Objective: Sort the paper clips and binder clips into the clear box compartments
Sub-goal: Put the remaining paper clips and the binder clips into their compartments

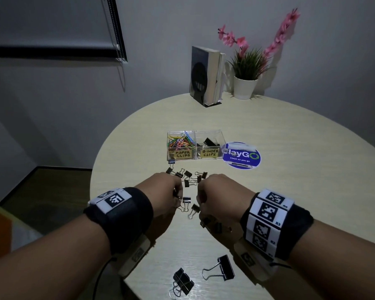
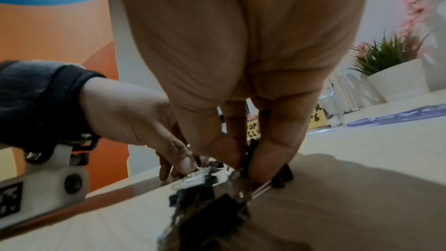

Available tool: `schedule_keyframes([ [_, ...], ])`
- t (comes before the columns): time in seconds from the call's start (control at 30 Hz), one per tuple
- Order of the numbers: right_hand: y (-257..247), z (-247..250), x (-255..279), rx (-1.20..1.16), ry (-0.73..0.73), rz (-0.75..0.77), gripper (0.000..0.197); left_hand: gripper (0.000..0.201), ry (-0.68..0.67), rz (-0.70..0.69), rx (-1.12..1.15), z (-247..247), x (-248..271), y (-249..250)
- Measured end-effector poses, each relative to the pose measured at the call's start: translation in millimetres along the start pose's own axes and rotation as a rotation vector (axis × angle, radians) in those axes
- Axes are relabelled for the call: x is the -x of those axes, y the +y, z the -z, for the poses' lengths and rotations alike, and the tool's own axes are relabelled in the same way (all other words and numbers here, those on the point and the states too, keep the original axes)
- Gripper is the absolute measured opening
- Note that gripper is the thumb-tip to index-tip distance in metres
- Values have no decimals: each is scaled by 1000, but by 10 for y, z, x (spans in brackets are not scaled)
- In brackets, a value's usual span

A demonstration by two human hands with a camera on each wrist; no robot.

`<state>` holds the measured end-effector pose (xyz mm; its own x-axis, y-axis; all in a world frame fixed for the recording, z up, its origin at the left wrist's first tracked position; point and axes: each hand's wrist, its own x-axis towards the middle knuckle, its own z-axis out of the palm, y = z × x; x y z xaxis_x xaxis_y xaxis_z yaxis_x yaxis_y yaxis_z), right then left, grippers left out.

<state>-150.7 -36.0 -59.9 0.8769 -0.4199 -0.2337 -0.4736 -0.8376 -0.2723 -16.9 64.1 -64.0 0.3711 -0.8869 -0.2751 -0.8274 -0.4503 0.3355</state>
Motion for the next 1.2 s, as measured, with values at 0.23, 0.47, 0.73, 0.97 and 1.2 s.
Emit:
schedule_keyframes([
  [0.23,102,1,-32,-43,-36,-16,22,19,-34,65,288,11,-71,-145],
  [0.47,178,-24,-96,-36,-29,-47,18,9,0,83,472,53,-113,-205],
  [0.73,530,328,-185,-557,65,-202,6,17,63,11,653,511,-443,-66],
  [0.97,796,946,-613,-945,270,-267,11,11,203,32,695,875,-944,365],
  [1.2,786,957,-1027,-859,291,-343,4,11,200,121,661,723,-1219,452],
])
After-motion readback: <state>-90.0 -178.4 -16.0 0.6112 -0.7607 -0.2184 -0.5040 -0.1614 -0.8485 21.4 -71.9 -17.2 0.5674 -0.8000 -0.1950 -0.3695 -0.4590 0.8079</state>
